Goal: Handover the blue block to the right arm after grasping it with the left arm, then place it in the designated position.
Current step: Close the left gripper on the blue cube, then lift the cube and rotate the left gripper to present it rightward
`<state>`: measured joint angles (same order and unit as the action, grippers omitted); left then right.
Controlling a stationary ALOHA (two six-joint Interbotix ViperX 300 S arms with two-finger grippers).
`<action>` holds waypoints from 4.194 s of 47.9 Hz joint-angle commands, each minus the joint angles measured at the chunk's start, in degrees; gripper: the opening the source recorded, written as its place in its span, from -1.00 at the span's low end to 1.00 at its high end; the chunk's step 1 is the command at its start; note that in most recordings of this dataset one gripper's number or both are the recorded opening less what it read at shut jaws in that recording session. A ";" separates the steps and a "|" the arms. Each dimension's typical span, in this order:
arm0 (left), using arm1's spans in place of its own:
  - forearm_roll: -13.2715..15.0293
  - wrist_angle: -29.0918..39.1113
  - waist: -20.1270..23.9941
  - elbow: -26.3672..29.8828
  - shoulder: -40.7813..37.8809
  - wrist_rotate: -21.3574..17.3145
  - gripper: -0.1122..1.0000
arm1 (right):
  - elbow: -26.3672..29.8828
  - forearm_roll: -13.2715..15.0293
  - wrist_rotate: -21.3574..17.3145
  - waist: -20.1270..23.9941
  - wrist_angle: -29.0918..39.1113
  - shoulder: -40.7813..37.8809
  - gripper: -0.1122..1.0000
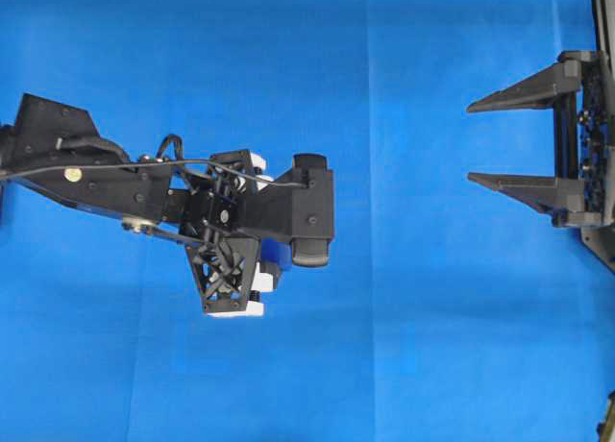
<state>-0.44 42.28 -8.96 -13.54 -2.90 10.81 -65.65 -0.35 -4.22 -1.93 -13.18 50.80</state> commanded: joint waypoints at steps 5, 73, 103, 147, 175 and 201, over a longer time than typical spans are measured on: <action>-0.70 4.13 -0.26 5.71 4.22 0.00 0.09 | 1.67 -0.09 -0.09 0.00 -0.35 -0.26 0.96; -1.14 7.56 0.88 8.35 7.82 -0.44 0.09 | 1.85 -0.18 -0.18 0.26 -0.26 -0.44 0.96; -1.41 -4.92 0.88 0.62 12.39 -0.79 0.09 | 2.20 -0.09 -0.09 0.26 -0.26 -0.44 0.96; -0.97 -57.48 3.69 -26.37 21.27 -5.36 0.09 | 2.81 0.09 0.00 0.44 -0.53 -0.79 0.96; -0.88 -57.66 3.69 -26.54 21.45 -5.36 0.08 | 3.60 1.32 0.62 1.76 -0.26 -1.14 0.96; -0.70 -58.10 3.78 -26.54 21.45 -5.27 0.09 | 4.83 24.87 18.72 2.02 1.05 -1.85 0.94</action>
<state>-1.23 -14.94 -5.36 -40.78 17.49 5.54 -62.31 21.62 11.87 -0.09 -11.95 49.22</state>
